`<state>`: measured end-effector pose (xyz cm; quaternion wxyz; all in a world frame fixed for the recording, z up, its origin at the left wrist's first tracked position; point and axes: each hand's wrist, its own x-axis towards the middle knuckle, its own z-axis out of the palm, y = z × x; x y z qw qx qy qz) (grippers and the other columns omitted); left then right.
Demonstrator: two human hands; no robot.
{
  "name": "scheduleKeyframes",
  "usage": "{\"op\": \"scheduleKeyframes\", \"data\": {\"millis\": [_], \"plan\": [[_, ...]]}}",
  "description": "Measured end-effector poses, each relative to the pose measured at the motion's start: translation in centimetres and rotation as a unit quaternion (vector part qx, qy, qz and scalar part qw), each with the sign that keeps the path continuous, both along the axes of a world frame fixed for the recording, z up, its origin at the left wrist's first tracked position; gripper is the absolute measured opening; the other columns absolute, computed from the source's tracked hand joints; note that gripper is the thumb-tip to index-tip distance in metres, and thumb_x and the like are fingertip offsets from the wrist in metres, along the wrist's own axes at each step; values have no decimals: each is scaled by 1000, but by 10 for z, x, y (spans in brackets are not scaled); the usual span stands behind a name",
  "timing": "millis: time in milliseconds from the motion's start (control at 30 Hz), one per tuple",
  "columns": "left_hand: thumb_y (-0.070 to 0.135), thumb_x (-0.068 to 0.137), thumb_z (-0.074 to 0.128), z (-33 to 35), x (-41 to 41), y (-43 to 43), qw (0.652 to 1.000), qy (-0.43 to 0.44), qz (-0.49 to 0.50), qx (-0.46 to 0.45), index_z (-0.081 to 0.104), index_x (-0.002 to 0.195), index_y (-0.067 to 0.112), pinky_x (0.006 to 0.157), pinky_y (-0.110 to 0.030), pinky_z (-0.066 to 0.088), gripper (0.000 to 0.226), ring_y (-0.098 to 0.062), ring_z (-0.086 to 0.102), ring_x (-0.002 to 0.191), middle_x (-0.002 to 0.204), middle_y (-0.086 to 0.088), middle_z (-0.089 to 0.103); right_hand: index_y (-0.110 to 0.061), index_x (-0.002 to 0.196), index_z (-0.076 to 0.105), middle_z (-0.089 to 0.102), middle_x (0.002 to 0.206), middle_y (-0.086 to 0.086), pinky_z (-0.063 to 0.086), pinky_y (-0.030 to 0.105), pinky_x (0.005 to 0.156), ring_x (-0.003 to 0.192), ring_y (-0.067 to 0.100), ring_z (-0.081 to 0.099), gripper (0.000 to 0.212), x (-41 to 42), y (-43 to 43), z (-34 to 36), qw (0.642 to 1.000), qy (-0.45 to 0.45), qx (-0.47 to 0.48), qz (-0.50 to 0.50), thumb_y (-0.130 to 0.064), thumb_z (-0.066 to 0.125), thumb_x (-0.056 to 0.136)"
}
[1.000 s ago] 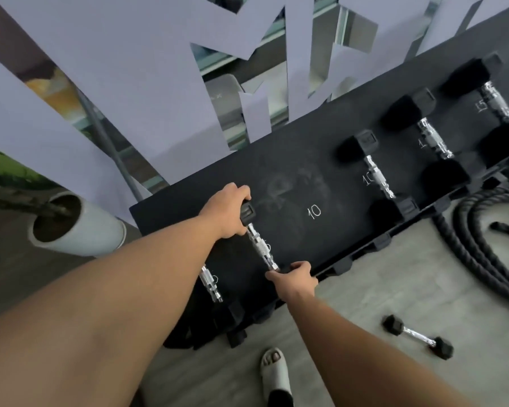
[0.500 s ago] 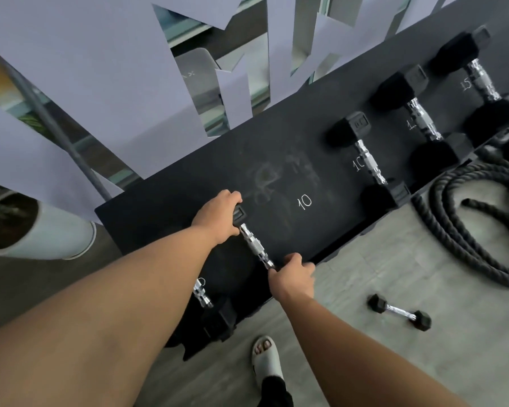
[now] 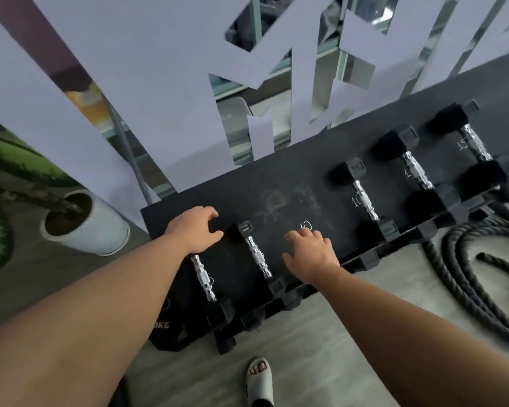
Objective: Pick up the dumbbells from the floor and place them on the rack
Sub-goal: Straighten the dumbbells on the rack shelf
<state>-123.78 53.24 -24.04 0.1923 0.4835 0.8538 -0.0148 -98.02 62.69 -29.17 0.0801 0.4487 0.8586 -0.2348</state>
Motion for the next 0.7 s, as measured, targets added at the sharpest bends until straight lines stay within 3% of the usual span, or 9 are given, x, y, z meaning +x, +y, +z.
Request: {"op": "scheduleKeyframes", "data": {"millis": [200,400,700], "plan": [[52,89,68,74,9,-76,992,31,108,56,56,133,30,87,-36,50,50,-16,60,114,127,9,62,-28,147,42,49,142,4,35,45,107,130,31,44,55,7,0,71,993,-18,65,97,-44,53,95],[52,84,72,89,25,-156,975,21,205,80,55,135,27,92,-42,53,60,-20,61,115,132,5,60,-29,145,43,49,143,4,34,46,110,131,30,44,52,-2,-23,113,979,-2,95,183,-42,53,96],[44,86,75,81,32,-178,975,12,200,99,54,137,22,93,-40,51,59,-19,59,117,131,3,59,-29,144,44,52,139,4,36,46,107,130,30,46,53,-17,-53,115,972,2,90,215,-44,54,94]]}}
